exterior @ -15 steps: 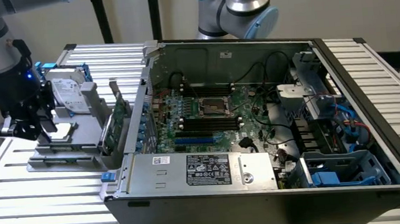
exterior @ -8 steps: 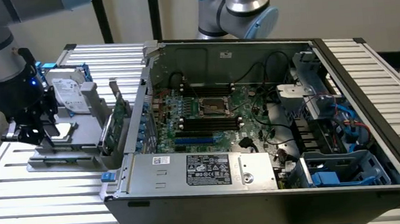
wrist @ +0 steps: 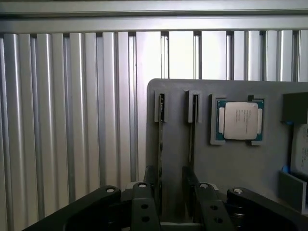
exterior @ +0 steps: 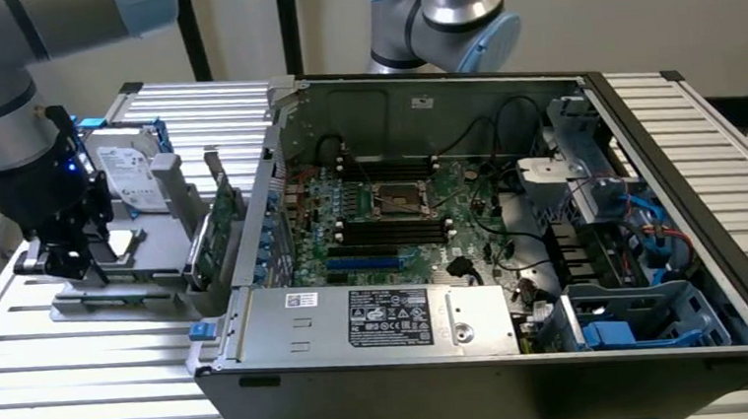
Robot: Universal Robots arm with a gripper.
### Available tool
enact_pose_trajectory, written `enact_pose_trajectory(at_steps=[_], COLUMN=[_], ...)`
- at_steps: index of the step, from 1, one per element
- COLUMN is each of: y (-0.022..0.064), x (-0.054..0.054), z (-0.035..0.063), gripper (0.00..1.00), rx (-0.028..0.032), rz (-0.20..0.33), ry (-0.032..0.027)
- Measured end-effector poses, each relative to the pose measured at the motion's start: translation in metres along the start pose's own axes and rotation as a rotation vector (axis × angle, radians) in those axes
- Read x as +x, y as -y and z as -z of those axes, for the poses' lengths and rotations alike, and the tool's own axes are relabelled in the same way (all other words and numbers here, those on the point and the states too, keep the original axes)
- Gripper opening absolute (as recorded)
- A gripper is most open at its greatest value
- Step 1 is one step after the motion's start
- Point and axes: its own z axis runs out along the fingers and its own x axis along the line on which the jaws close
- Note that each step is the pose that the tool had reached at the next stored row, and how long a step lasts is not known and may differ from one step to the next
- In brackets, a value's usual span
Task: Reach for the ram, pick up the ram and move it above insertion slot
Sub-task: 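Pick up the ram and move it above insertion slot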
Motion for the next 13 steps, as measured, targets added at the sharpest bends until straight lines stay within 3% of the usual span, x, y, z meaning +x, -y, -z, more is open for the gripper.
enact_pose_trajectory(at_steps=[13], y=[0.0012], x=[0.001], z=[-0.0234], gripper=[0.36], rx=[0.0001], rz=[0.023], ry=[-0.0008])
